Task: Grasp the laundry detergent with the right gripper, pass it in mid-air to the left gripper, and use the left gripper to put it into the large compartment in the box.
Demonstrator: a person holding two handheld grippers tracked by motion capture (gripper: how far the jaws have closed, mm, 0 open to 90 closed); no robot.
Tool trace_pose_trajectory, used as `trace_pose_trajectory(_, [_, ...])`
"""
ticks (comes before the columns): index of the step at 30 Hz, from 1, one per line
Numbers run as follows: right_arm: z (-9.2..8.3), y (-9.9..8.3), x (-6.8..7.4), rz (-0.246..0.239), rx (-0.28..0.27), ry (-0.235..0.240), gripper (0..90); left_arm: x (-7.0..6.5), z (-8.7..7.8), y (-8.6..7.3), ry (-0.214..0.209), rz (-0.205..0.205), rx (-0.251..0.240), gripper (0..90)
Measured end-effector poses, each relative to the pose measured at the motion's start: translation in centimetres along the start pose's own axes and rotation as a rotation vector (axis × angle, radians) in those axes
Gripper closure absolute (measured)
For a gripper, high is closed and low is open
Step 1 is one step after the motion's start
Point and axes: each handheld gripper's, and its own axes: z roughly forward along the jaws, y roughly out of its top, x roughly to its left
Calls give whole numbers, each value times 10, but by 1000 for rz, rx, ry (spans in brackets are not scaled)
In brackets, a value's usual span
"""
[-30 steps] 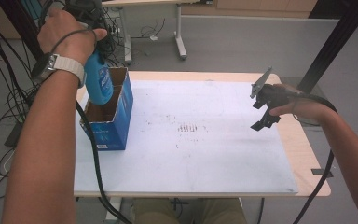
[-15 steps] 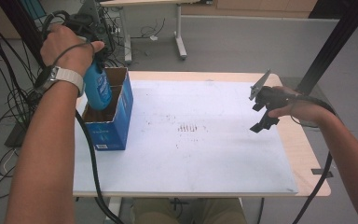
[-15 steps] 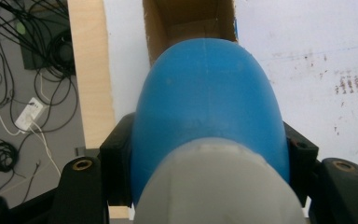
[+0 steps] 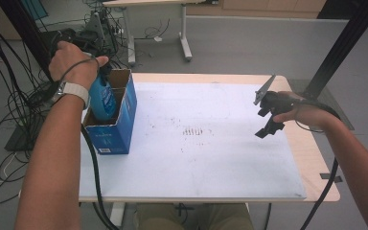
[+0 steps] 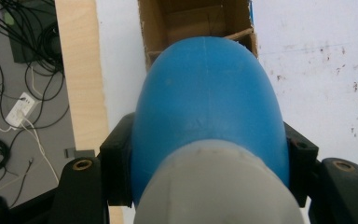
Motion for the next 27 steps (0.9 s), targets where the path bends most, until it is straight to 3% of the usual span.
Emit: trace_pose_trajectory(27, [7,-8,-2,20,-4,12,70,-7,47,-3,-4,14,30,377])
